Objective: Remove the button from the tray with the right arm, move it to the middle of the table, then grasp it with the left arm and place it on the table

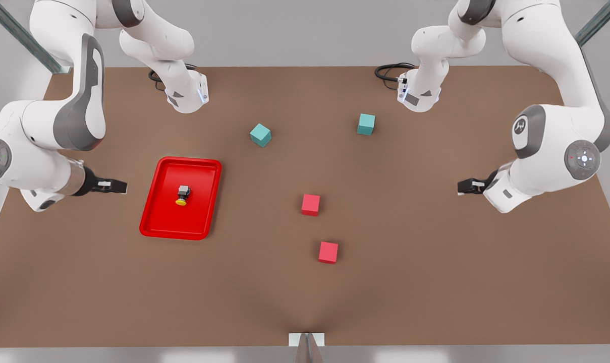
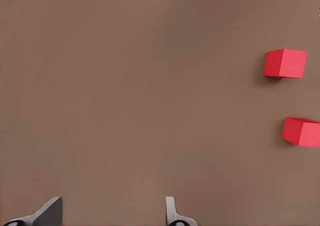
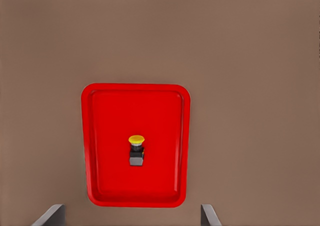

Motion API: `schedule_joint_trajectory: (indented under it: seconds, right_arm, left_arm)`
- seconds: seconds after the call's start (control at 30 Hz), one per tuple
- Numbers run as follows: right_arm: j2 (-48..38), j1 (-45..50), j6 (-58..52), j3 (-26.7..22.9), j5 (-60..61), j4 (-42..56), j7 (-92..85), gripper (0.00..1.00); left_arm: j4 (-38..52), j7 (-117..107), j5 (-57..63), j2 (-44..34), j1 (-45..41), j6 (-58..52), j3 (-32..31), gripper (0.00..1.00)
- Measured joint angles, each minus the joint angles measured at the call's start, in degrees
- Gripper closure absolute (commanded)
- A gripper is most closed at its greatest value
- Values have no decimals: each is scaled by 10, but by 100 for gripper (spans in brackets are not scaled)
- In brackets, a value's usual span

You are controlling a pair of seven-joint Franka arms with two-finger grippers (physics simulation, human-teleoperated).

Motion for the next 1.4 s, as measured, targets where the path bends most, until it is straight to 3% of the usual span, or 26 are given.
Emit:
schedule_joint_trajectory:
  seconds: [0.23,0.6,0.73,0.87,1.1,1.13,1.23,1.27,1.33,1.4]
  right_arm:
    - [1,3,27,5,4,-1,12,0]
    - [4,29,41,119,7,-54,61,0]
    - [-21,30,38,157,3,-108,91,0]
    - [-20,9,68,162,-12,-174,117,0]
    - [-10,-73,201,166,-26,-303,111,0]
    - [-12,-111,226,190,-28,-328,103,0]
    - [19,-360,303,416,-68,-379,81,0]
    - [38,-412,332,465,-87,-387,74,0]
    - [58,-453,378,505,-115,-393,62,0]
    - [71,-459,405,514,-135,-391,51,0]
  left_arm:
    - [32,1,1,9,0,25,-9,0]
    - [38,-21,13,47,-24,-3,-10,0]
    - [37,-27,15,49,-26,-5,-10,0]
    - [37,-32,16,51,-25,-7,-10,0]
    - [37,-39,16,53,-26,-7,-10,0]
    - [37,-39,16,53,-26,-7,-10,0]
    - [37,-41,17,53,-25,-7,-10,0]
    - [37,-42,17,52,-25,-7,-10,0]
    - [37,-43,17,52,-25,-7,-10,0]
    - [38,-44,17,52,-25,-7,-10,0]
